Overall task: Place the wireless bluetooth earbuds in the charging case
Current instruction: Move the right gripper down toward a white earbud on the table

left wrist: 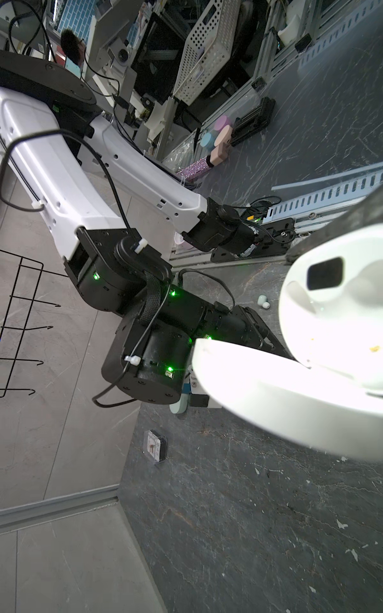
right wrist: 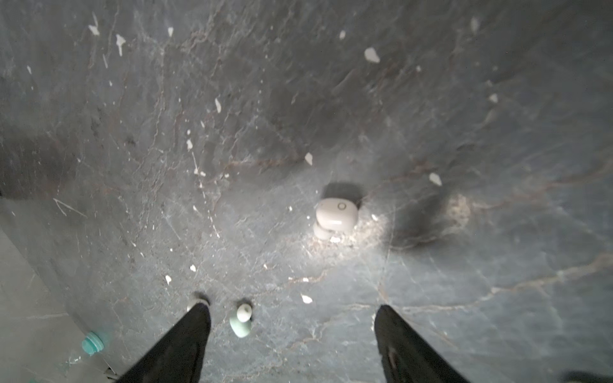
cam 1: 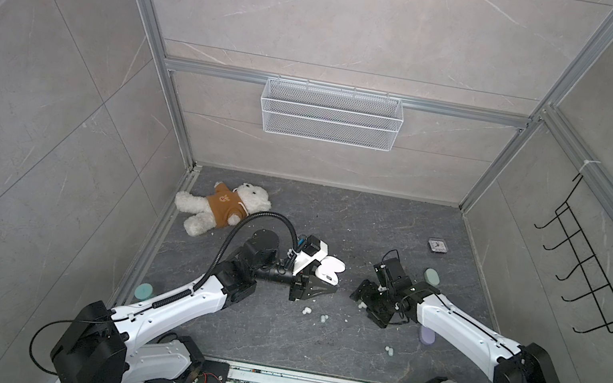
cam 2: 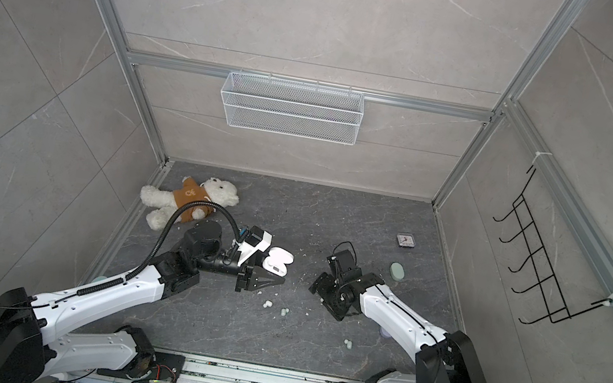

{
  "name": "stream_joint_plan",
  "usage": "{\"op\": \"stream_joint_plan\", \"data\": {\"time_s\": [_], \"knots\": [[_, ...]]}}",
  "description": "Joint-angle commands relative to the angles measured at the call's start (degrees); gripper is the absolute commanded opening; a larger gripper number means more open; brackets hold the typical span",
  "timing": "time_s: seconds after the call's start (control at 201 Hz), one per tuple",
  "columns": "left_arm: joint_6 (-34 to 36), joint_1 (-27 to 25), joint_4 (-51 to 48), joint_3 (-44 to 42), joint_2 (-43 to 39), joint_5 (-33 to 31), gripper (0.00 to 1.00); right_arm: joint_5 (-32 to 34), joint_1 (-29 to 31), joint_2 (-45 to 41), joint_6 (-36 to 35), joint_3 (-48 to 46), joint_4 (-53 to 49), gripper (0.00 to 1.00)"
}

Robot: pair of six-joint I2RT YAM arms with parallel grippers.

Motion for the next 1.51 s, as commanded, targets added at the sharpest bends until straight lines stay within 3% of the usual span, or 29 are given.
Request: {"op": "stream_joint_plan", "data": {"time_s": [0.0,0.622,1.508], "knots": [[-0.4,0.4,2.8,0.1,-1.5,-0.2,0.17,-1.4,-1.1,2.1,1.0,-0.6,3.7,0.8],[-0.3,0.9,2.7,0.2,-1.4,-0.4,0.17,-2.1,-5.2,9.4,-3.5,1.5,5.7,0.79],[0.0,1.2,2.4,0.1,-2.0,-1.1,0.16,-4.5,-5.5,15.4,-10.8,9.7,1.0,0.78]]}}
